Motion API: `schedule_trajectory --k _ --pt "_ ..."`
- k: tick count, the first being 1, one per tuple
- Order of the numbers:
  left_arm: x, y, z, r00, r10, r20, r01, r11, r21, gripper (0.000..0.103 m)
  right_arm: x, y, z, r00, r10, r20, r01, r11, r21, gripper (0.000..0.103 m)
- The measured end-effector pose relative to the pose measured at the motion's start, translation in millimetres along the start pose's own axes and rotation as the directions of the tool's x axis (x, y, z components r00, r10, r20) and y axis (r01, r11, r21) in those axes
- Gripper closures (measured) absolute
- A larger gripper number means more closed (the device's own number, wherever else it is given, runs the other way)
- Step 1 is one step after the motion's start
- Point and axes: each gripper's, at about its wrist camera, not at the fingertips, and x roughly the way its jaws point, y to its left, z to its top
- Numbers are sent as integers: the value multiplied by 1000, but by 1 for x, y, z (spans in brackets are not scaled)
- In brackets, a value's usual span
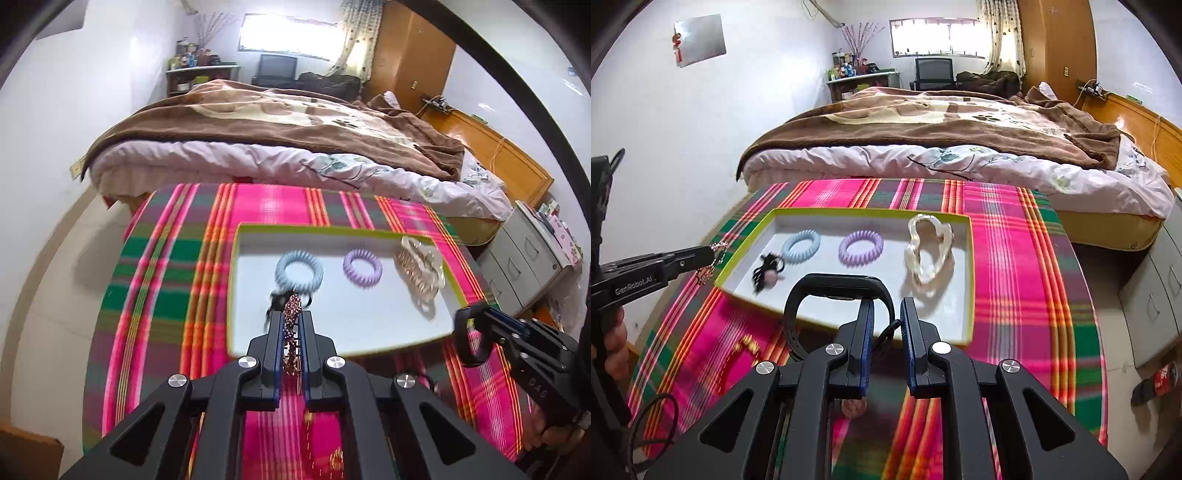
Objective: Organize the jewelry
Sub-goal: 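Carry the necklace and watch band over the yellow box with both tools, then open the left tool to drop the necklace while the right releases the watch band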
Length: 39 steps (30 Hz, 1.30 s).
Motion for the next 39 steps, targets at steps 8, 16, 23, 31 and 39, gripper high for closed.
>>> schedule_trajectory --k 8,16,23,31,39 --pt "47 1 29 999 -12 -39 13 1000 16 96 43 4 14 998 -14 -57 13 1000 -19 88" --pt "78 1 40 998 28 -64 -26 999 31 95 65 7 16 995 -29 -94 26 999 -36 88" --pt "93 -1 35 995 43 -88 -40 999 36 95 78 7 13 990 -63 -127 57 997 -52 88" --pt "96 1 34 995 53 -87 -50 998 30 95 85 5 11 988 -68 -137 61 997 -52 87" --pt "97 3 35 994 61 -89 -59 998 17 63 81 6 12 991 -66 -121 61 997 -40 86"
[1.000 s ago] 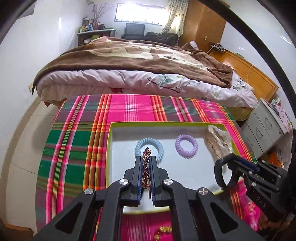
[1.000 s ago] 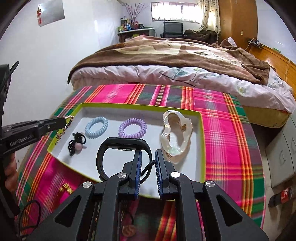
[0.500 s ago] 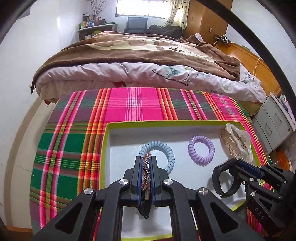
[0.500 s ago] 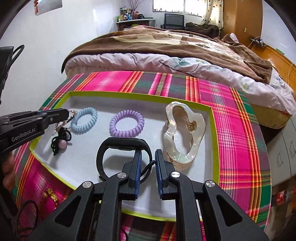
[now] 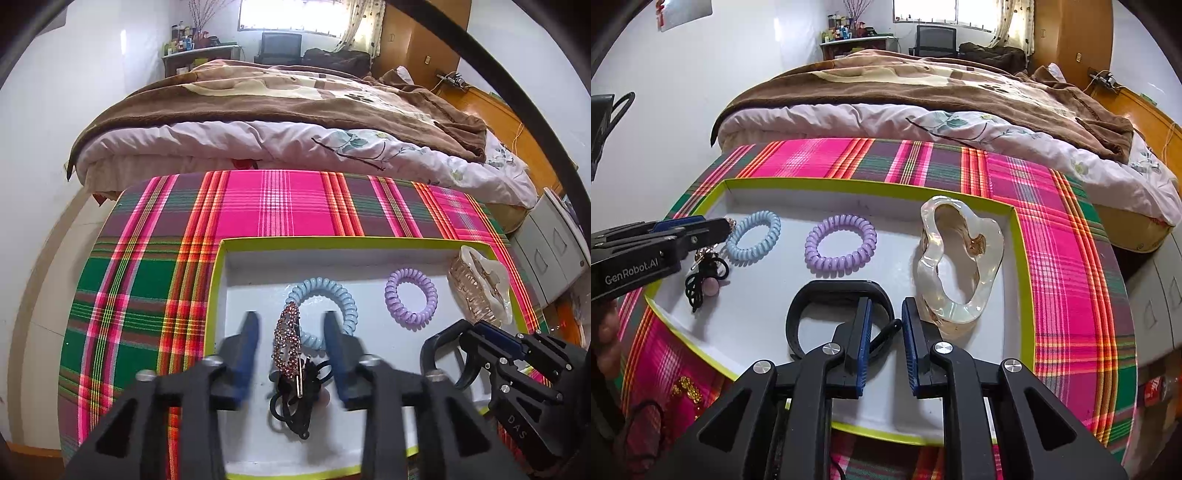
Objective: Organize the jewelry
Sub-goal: 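Open the left tool to drop the necklace while the right releases the watch band, then grasp the dark beaded bracelet with the right tool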
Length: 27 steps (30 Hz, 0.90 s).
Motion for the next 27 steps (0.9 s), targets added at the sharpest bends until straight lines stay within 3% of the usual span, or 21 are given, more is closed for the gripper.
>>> schedule_trajectory --k 4,8,14,16,21,27 --pt "-4 1 0 1000 4 3 -4 1000 -5 62 -4 1 1 1000 8 10 -8 1000 8 82" --pt "-13 1 -2 1000 -1 19 1 1000 -6 47 -14 1 -1 999 24 30 -25 999 20 80" --pt "-37 3 -10 999 -13 44 14 1000 -17 39 -37 1 -10 996 56 68 -58 998 33 78" --pt "-48 4 -17 998 -24 56 25 1000 -15 39 -46 -1 -15 995 64 80 -67 997 38 77" --pt "-73 9 -35 996 -34 84 37 999 -33 34 -66 -9 -30 991 86 105 -93 994 58 61" --pt "-97 14 -64 994 -48 98 54 997 -57 33 -76 -10 -52 986 134 100 -139 989 48 61"
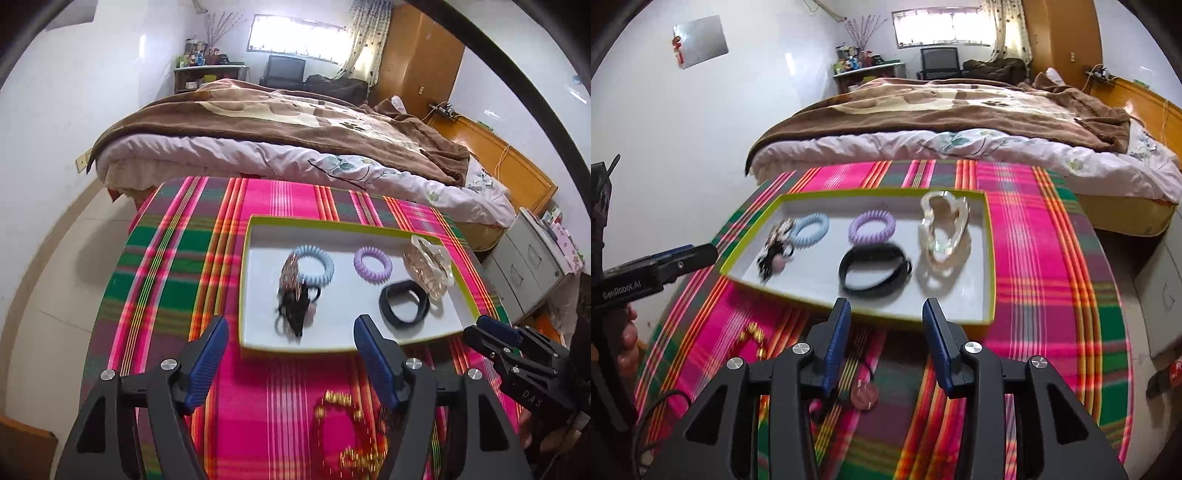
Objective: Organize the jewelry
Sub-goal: 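Grasp the dark beaded bracelet with the right tool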
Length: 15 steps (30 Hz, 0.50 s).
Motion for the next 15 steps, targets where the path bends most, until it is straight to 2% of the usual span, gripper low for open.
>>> schedule_trajectory --k 4,8,15 --pt "-9 6 -16 1000 -5 -2 5 1000 -25 33 2 5 -12 999 48 -23 -48 999 -8 61" --pt "-14 12 -32 1000 -12 -15 12 999 -51 32 10 24 -19 992 109 -65 -113 991 -65 61" --pt "-18 25 -52 999 -7 -37 3 996 -87 32 25 49 -31 987 117 -110 -133 980 -149 61"
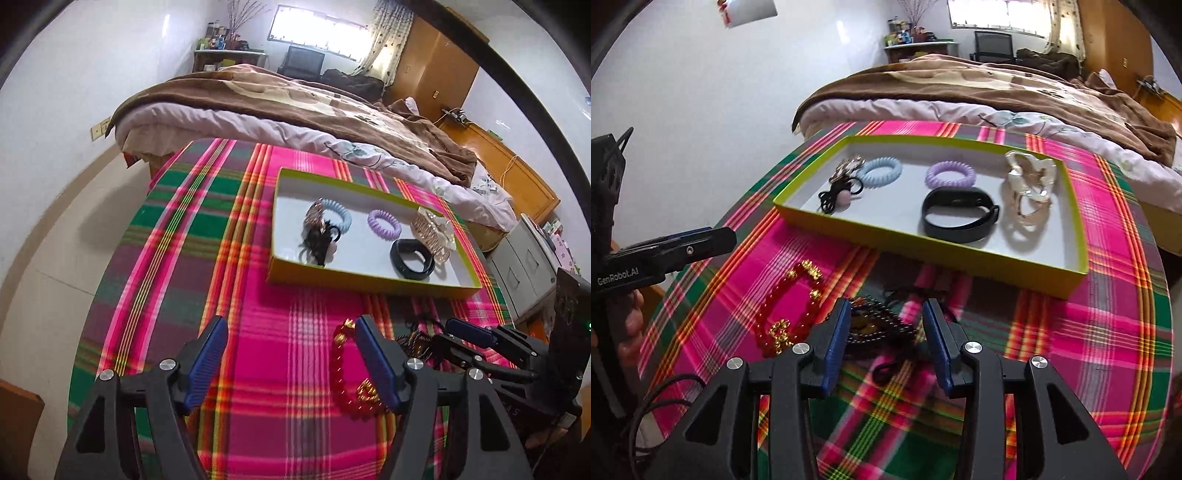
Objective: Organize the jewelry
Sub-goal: 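Grasp the dark beaded bracelet with the right tool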
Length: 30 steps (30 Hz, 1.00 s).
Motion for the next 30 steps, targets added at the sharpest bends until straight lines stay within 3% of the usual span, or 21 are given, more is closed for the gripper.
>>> schedule_trajectory --k 14,18,22,24,30 --pt "4 14 -14 999 0 -34 -1 999 -33 32 16 8 -4 995 -87 -49 84 994 -65 61" --pt "5 13 -15 999 1 -41 -3 999 -33 32 11 9 -5 994 -110 -27 109 992 -60 87" --pt "6 10 -17 999 3 -47 -5 1000 -27 32 8 8 -6 994 -109 -22 107 992 -60 90" --pt "6 8 -17 999 2 -50 -3 1000 -22 32 3 8 -6 995 -99 -6 98 994 -53 100" --pt "5 3 -19 999 8 -51 -8 1000 -9 32 -27 2 1 994 -57 90 58 998 -5 100"
